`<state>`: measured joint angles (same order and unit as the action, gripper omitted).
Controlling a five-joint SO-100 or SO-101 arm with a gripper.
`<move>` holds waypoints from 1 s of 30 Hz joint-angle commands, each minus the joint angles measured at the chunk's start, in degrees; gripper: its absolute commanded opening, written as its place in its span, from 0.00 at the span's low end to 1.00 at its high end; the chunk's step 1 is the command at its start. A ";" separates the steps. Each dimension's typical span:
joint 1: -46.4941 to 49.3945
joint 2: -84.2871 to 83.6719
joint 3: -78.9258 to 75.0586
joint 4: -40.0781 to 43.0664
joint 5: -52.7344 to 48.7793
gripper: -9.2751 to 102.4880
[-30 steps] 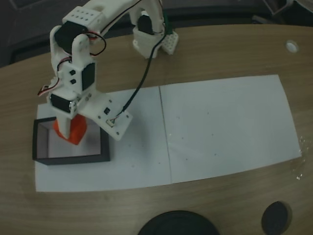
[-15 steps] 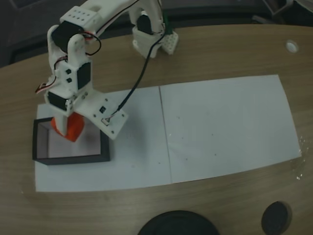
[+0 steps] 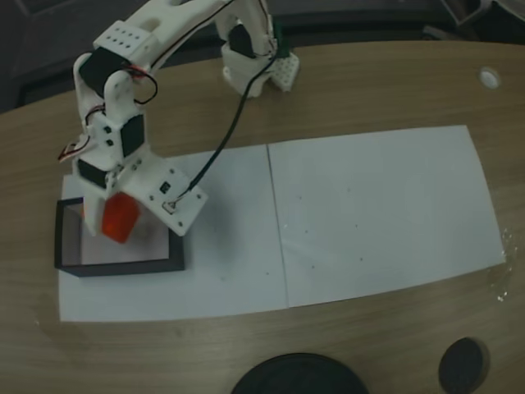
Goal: Grab a orange square and put it in the box.
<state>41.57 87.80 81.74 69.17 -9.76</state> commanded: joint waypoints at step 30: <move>-28.30 15.82 -1.23 24.08 1.05 0.08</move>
<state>17.31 96.94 81.74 91.85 -10.28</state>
